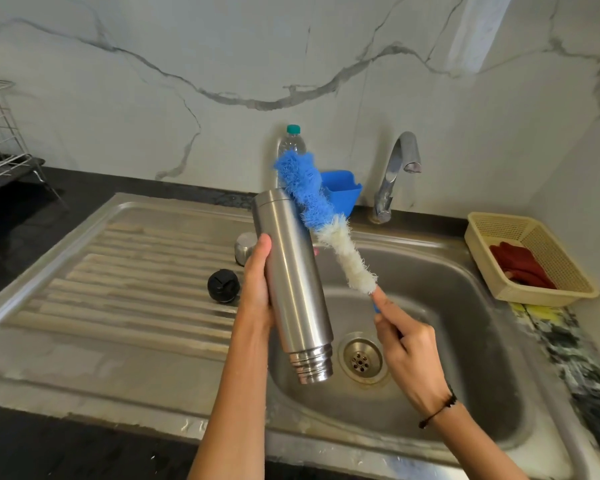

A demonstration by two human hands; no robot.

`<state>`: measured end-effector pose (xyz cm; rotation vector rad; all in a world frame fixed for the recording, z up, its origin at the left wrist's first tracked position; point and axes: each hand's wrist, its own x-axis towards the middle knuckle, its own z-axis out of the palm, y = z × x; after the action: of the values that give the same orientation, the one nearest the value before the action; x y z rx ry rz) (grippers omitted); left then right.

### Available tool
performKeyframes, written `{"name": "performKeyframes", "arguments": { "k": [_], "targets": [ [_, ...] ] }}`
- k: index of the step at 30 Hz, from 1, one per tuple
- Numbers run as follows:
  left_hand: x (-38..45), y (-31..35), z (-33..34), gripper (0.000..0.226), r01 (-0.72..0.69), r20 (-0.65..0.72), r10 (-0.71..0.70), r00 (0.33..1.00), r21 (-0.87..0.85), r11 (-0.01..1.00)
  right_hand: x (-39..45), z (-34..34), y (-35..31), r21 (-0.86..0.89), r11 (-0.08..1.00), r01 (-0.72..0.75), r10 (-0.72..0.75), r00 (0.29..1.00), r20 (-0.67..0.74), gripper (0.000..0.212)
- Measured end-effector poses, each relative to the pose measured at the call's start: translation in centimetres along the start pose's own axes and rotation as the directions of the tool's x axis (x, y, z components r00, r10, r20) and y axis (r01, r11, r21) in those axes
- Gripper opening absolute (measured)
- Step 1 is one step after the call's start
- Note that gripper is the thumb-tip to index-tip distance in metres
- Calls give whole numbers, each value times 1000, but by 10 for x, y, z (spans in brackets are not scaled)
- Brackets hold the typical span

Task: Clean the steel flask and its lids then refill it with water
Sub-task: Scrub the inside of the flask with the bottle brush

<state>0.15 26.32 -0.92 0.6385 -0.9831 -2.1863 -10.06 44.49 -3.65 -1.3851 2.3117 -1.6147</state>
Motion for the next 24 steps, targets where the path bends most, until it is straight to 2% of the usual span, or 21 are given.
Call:
{"name": "performKeyframes", "arguments": {
  "k": [3,6,8,10,11,13,15,16,19,21,24],
  "targets": [
    [0,-2,-2,67,-45,73,50,996,-69,997,-1,-1,2,25,997,-71,72,997,-5,55],
    [0,0,-3,65,-22,101,25,995,-30,999,-2,-6,1,57,994,-92,94,995,-21,51],
    [2,-1,-2,81,5,58,-9,998,69,998,-3,-10,-2,44,996,-75,74,997,24,44],
    [4,-1,-3,102,-8,56,1,998,127,992,3,-13,3,22,993,-120,118,991,68,42],
    [5,-1,-3,106,-26,58,18,998,134,991,8,-15,5,-4,989,-145,145,986,85,43],
    [5,1,-1,92,-64,15,63,998,173,983,20,-23,2,-67,987,-149,154,985,74,45],
    [8,2,2,60,-98,-34,109,993,236,967,33,-36,-10,-70,989,-131,133,991,25,49],
    [8,2,5,52,-112,-45,128,991,258,960,40,-43,-19,-85,991,-104,105,994,9,49],
    [11,-4,10,57,-153,-86,190,978,328,932,60,-68,-45,-294,956,16,-9,1000,25,51],
    [13,-9,15,68,-165,-99,221,970,399,902,66,-82,-67,-510,854,106,-56,992,113,50],
    [17,-19,20,79,-164,-106,248,963,501,850,64,-92,-94,-706,680,197,3,963,271,52]
  ]
}}
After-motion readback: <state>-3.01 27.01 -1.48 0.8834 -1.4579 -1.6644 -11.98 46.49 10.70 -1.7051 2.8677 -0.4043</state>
